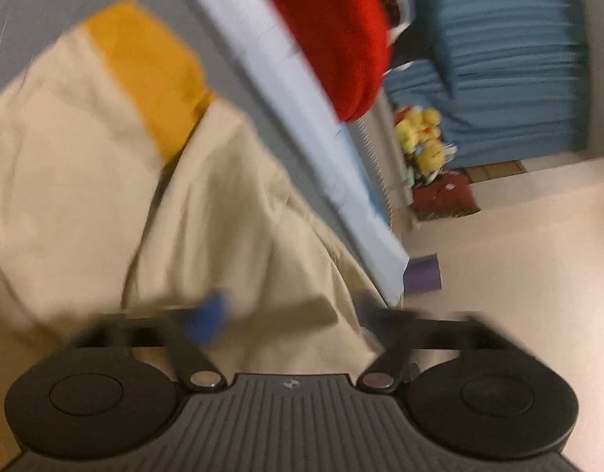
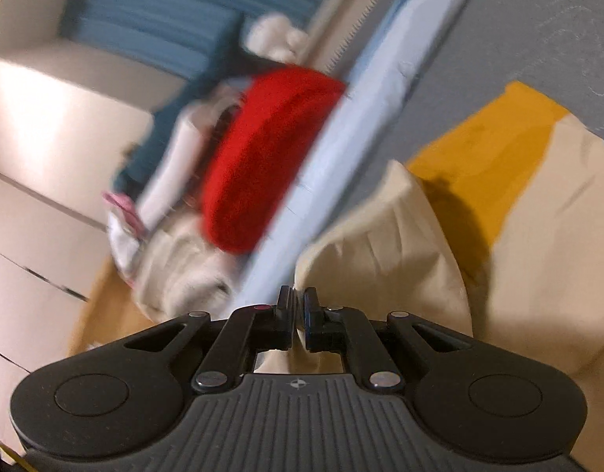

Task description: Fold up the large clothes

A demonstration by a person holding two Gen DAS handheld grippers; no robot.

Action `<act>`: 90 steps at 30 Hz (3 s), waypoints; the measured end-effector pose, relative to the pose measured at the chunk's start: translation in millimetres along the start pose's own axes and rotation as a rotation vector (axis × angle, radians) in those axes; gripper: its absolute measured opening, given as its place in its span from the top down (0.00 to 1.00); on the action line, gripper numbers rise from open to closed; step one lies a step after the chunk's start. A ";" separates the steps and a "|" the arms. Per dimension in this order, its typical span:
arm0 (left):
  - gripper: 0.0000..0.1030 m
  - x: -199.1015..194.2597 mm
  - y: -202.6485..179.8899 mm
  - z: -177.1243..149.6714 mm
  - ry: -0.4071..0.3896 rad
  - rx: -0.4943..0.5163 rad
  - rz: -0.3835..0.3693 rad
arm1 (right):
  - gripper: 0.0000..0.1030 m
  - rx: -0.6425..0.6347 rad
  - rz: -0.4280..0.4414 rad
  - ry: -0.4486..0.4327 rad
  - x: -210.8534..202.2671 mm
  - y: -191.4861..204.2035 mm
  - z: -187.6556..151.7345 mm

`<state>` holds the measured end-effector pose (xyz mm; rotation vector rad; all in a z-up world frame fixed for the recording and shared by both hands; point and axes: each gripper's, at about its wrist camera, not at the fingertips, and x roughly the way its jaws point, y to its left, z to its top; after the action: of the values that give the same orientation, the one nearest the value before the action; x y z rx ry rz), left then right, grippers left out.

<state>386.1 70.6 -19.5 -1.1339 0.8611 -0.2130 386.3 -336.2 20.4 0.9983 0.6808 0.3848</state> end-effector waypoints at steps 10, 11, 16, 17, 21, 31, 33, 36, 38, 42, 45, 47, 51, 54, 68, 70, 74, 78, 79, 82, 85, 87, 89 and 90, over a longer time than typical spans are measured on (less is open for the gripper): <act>0.57 39.3 29.0 -5.1 0.097 -0.037 0.246 | 0.95 -0.173 -0.272 0.203 29.3 3.6 -21.6; 0.68 39.4 31.3 -5.9 0.106 -0.016 0.280 | 0.95 -0.164 -0.313 0.213 31.1 -1.9 -22.5; 0.96 45.5 5.9 -16.2 0.071 0.243 0.349 | 0.95 -0.107 -0.370 0.267 41.3 -16.9 -30.0; 0.96 41.8 -9.2 -17.6 0.032 0.329 0.333 | 0.95 -0.126 -0.332 0.232 37.3 -9.3 -29.3; 0.94 23.9 -41.4 -18.4 -0.081 0.497 0.197 | 0.96 -0.226 -0.227 0.103 20.5 22.8 -19.9; 0.53 29.9 -0.7 -8.3 -0.015 0.405 0.428 | 0.82 -0.131 -0.536 0.277 53.4 -19.4 -42.9; 0.51 25.7 -15.3 -9.9 -0.064 0.466 0.405 | 0.77 -0.170 -0.551 0.234 47.5 -7.4 -39.4; 0.51 19.9 -24.4 -21.5 -0.079 0.517 0.351 | 0.77 -0.270 -0.547 0.127 31.6 14.3 -33.6; 0.51 26.1 -28.0 -34.3 -0.054 0.545 0.354 | 0.77 -0.363 -0.517 0.066 21.2 26.3 -37.2; 0.52 50.8 -2.4 -40.5 0.067 0.560 0.601 | 0.77 -0.301 -0.429 0.128 20.9 7.8 -42.5; 0.52 44.9 -4.8 -40.2 0.046 0.536 0.585 | 0.72 -0.273 -0.585 0.212 34.9 -17.5 -47.1; 0.52 32.8 -23.8 -44.1 -0.013 0.594 0.523 | 0.67 -0.264 -0.640 0.218 33.4 -24.8 -46.1; 0.52 14.4 -54.6 -62.9 -0.102 0.757 0.400 | 0.67 -0.359 -0.648 0.117 19.2 -1.2 -44.8; 0.59 24.3 -53.4 -80.9 -0.022 0.816 0.343 | 0.67 -0.445 -0.595 0.018 10.1 20.2 -49.9; 0.65 36.8 -39.7 -83.7 0.090 0.847 0.483 | 0.63 -0.476 -0.664 0.155 25.2 0.1 -66.9; 0.65 16.1 -44.3 -82.3 0.037 0.867 0.471 | 0.63 -0.483 -0.631 0.099 14.9 10.9 -62.2; 0.65 -25.8 -64.3 -76.9 -0.114 0.936 0.438 | 0.63 -0.584 -0.563 -0.044 -24.2 43.1 -56.1; 0.65 -82.5 -83.0 -86.5 -0.215 1.031 0.381 | 0.63 -0.752 -0.476 -0.202 -77.3 81.4 -63.2; 0.65 -94.2 -84.9 -88.9 -0.227 1.045 0.369 | 0.63 -0.776 -0.455 -0.233 -91.3 87.5 -65.0; 0.65 -147.0 -89.6 -105.6 -0.282 1.064 0.341 | 0.63 -0.765 -0.409 -0.332 -159.1 107.1 -68.1; 0.65 -204.8 -92.6 -123.9 -0.327 1.054 0.316 | 0.63 -0.727 -0.375 -0.414 -232.4 123.6 -85.3; 0.65 -244.7 -93.4 -136.5 -0.350 1.058 0.294 | 0.63 -0.775 -0.349 -0.454 -283.8 133.2 -108.7; 0.65 -289.0 -91.0 -157.0 -0.373 1.084 0.273 | 0.63 -0.827 -0.339 -0.498 -328.3 134.6 -132.2; 0.65 -307.9 -88.2 -167.5 -0.389 1.101 0.270 | 0.64 -0.839 -0.325 -0.513 -351.5 132.8 -145.2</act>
<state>86.7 84.9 182.4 -0.0138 0.4102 -0.1906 30.7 -383.4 203.9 0.1544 0.1591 0.0889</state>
